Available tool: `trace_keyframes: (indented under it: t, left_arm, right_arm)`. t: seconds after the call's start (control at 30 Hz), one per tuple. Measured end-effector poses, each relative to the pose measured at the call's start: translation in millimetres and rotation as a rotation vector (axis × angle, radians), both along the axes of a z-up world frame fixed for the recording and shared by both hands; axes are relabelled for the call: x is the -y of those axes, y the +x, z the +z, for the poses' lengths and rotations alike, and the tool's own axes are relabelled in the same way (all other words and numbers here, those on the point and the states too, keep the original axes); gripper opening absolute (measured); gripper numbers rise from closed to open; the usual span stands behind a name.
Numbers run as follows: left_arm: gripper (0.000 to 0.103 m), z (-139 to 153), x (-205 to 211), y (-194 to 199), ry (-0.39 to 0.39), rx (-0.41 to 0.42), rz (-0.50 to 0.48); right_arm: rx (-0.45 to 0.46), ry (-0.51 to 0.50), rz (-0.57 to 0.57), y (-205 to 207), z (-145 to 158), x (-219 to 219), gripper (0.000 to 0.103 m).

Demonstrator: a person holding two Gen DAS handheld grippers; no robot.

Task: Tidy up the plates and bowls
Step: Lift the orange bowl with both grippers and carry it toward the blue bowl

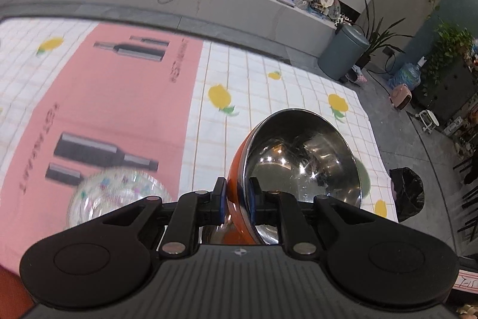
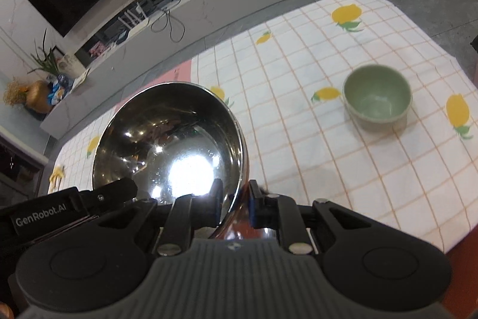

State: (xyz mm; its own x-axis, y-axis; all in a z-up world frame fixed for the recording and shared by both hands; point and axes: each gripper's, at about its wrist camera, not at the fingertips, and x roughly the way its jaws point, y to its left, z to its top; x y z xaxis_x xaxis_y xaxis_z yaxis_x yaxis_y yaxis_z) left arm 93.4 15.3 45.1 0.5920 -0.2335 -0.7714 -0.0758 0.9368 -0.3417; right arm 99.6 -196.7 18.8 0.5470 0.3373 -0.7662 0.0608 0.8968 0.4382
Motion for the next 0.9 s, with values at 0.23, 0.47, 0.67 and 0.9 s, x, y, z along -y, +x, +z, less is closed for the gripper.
trace_keyframes:
  t: [0.23, 0.47, 0.67, 0.9]
  left_arm:
    - [0.016, -33, -14, -11, -0.081, -0.112, 0.002]
    - [0.016, -60, -15, -13, -0.127, -0.173, 0.011]
    - [0.016, -70, -15, -15, -0.141, -0.191, 0.029]
    - [0.016, -73, -14, -13, -0.134, -0.2, 0.047]
  right_arm:
    - [-0.065, -0.007, 0.027, -14, -19, 1, 0.015]
    - [-0.105, -0.039, 0.009, -17, -37, 4, 0.015]
    - [-0.116, -0.041, 0.007, -15, -44, 5, 0.015]
    - [-0.108, -0.075, 0.013, -12, -46, -2, 0.014]
